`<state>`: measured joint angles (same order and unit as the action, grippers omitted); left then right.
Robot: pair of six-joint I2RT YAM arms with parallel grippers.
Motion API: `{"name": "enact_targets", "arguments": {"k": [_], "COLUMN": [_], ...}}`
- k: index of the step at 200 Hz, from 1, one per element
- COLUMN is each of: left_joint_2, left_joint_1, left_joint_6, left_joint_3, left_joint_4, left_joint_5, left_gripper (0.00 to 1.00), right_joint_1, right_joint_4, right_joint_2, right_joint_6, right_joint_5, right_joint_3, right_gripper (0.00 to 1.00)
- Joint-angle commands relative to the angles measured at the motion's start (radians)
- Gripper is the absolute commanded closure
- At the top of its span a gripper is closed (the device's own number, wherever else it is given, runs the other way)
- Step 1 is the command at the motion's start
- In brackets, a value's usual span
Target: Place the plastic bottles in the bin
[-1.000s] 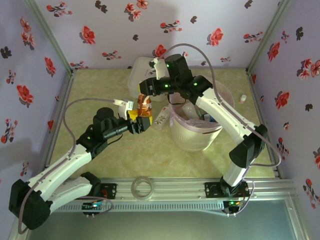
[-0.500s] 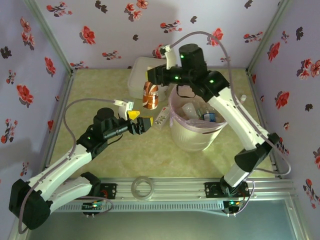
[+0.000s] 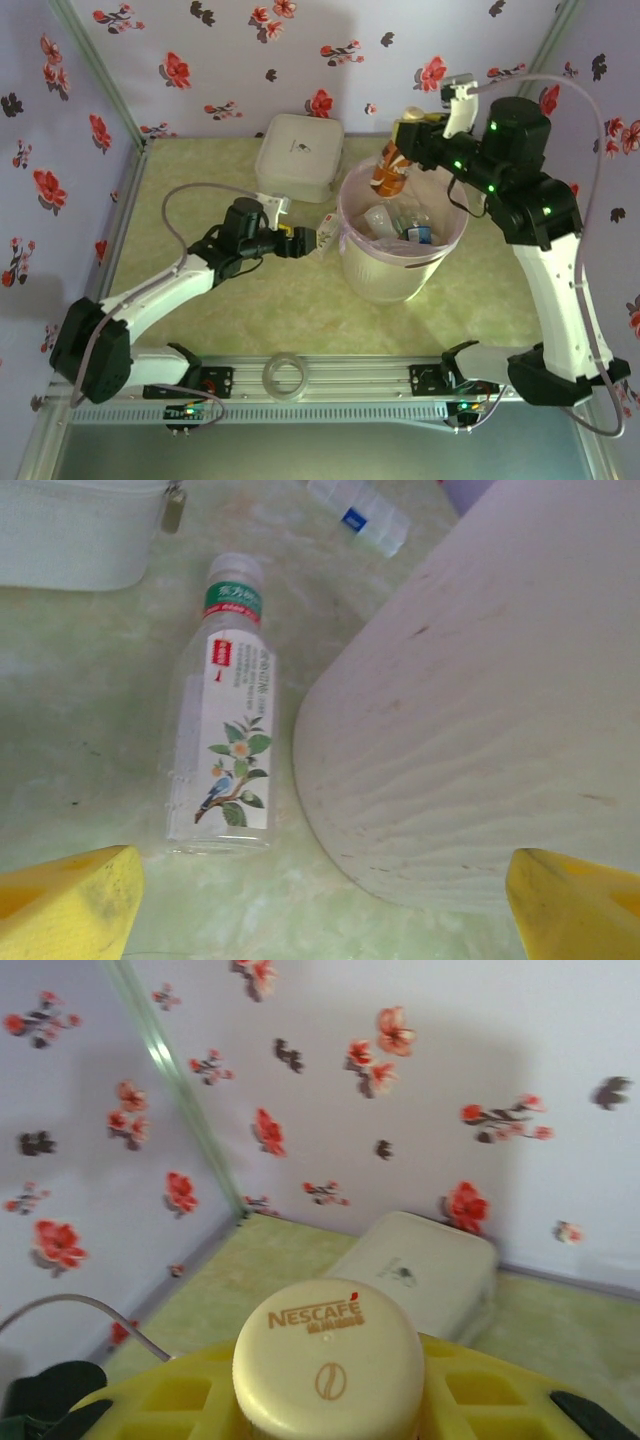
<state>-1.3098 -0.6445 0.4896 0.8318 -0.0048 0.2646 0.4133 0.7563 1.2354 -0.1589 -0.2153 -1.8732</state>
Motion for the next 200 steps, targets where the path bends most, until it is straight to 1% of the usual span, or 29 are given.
{"name": "enact_targets", "arguments": {"k": [1, 11, 24, 45, 86, 109, 140, 157, 200], "left_joint_2": [-0.042, -0.056, -0.07, -0.087, -0.078, -0.065, -0.054, -0.048, -0.041], "left_joint_1": [-0.009, -0.011, -0.011, -0.012, -0.014, -0.014, -0.015, -0.015, -0.015], "left_joint_6": [0.017, 0.023, 0.021, 0.015, 0.029, 0.037, 0.037, 0.035, 0.038], "left_joint_3": [0.042, 0.048, 0.063, 0.078, 0.055, 0.041, 0.028, 0.021, 0.015], "left_joint_4": [-0.054, -0.056, -0.08, -0.124, -0.124, -0.122, -0.132, -0.133, -0.137], "left_joint_5": [-0.054, -0.071, -0.089, -0.111, -0.113, -0.113, -0.113, -0.116, -0.118], "left_gripper": [0.08, 0.1, 0.16, 0.17, 0.19, 0.19, 0.19, 0.19, 0.19], "right_joint_1": [-0.011, -0.011, -0.011, -0.011, -0.003, 0.024, 0.076, 0.096, 0.111], "right_joint_4": [0.116, 0.148, 0.181, 0.223, 0.253, 0.243, 0.253, 0.244, 0.206], "right_joint_2": [-0.024, -0.032, -0.039, -0.028, 0.019, 0.054, 0.119, 0.143, 0.198], "right_joint_6": [0.084, 0.102, 0.119, 0.128, 0.116, 0.11, 0.111, 0.104, 0.085], "right_joint_5": [0.178, 0.229, 0.28, 0.313, 0.276, 0.225, 0.217, 0.191, 0.141], "right_joint_3": [0.025, 0.032, 0.042, 0.055, 0.092, 0.12, 0.139, 0.167, 0.237], "right_gripper": [0.78, 0.78, 0.8, 0.81, 0.83, 0.83, 0.83, 0.83, 0.83]}}
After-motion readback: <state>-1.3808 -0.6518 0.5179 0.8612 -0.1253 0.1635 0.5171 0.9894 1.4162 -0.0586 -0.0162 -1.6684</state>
